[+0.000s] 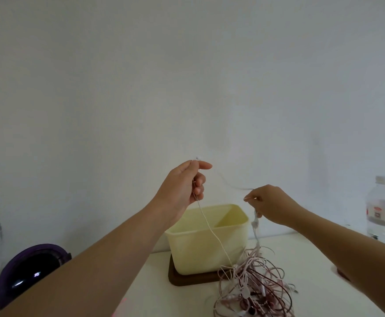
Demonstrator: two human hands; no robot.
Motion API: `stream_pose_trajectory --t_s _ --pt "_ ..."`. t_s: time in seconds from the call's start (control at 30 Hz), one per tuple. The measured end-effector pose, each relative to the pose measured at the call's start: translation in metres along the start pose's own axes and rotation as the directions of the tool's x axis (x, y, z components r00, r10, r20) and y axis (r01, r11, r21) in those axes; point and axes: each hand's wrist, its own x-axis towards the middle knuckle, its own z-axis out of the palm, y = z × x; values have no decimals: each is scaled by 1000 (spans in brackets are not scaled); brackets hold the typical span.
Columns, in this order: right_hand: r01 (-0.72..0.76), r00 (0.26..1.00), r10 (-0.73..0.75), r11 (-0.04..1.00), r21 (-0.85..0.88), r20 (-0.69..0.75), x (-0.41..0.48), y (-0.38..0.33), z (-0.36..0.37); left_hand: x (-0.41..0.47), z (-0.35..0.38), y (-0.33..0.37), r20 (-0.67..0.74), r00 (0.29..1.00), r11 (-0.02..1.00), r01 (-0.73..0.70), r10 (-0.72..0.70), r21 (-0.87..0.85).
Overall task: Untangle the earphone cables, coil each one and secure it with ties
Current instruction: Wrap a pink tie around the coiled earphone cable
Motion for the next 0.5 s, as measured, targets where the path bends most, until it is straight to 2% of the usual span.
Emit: stream_pose_trajectory --t_s 0.2,0.33,0.5 --pt "40 999 -39 998 50 -30 3 -1 -2 2 -6 5 -88 995 997 -52 47 -60" --pt "-32 999 20 964 265 49 2 -3 -5 2 -9 8 -105 992 994 -73 65 -77" --pt "-19 994 7 993 117 107 1 -9 -4 1 -9 9 -109 992 995 -68 60 -71"
